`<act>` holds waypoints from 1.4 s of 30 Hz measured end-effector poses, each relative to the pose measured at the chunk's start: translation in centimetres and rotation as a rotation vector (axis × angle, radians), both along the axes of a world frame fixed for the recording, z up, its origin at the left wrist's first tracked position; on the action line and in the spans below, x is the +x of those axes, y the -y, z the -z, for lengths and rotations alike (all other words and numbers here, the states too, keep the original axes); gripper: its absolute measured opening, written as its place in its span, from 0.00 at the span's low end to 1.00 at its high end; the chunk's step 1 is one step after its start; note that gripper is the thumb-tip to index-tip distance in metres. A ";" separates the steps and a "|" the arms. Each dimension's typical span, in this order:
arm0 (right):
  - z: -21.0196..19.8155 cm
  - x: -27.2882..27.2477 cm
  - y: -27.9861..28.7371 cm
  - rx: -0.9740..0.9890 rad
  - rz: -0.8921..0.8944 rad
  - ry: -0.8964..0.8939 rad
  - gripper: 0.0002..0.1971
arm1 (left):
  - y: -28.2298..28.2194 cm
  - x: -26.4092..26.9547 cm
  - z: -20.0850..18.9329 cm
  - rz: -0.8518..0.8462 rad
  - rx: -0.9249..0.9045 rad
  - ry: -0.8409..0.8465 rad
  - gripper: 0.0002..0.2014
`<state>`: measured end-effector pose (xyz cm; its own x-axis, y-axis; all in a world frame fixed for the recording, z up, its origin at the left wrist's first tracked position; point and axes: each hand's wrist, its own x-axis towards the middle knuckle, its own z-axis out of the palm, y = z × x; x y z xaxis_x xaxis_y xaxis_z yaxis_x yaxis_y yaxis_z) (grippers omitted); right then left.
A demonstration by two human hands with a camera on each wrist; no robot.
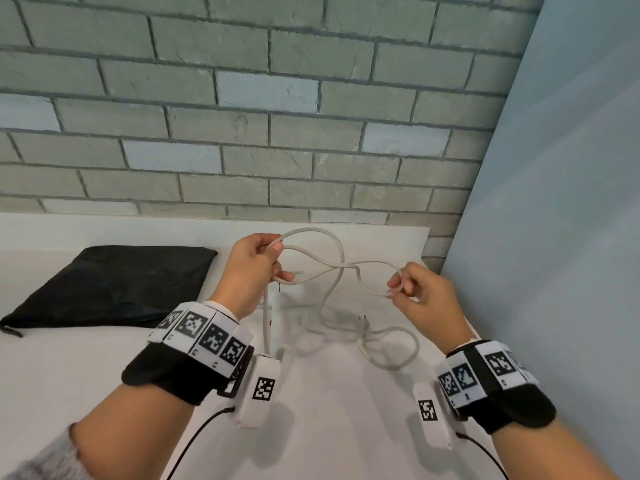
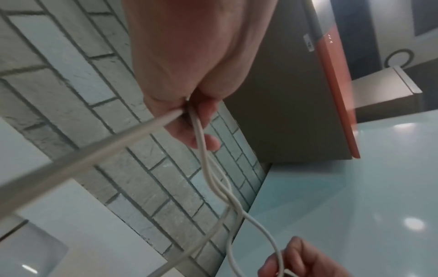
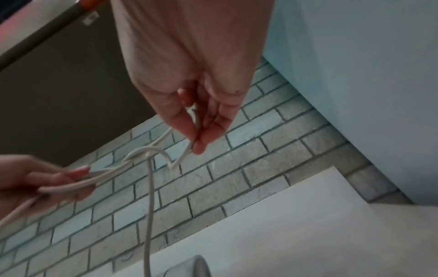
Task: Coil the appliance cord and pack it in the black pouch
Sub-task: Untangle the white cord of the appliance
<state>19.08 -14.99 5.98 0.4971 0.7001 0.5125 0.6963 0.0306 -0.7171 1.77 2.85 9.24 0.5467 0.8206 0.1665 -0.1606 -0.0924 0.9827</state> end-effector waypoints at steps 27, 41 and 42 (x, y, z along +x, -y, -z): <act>-3.5 -1.7 -0.1 -0.318 -0.344 -0.074 0.06 | -1.0 -1.0 -1.0 0.163 -0.057 -0.172 0.09; -3.4 -0.5 -0.9 0.061 0.005 -0.460 0.18 | 0.3 -1.3 -0.5 0.229 0.050 -0.416 0.13; -3.2 -0.3 -1.1 0.032 0.057 -0.411 0.17 | 0.6 -1.2 -0.4 0.265 0.042 -0.456 0.14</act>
<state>18.79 -13.90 9.19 0.7026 0.6524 0.2840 0.3531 0.0268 -0.9352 0.60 2.25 9.64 0.7592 0.6419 -0.1076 0.2596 -0.1471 0.9544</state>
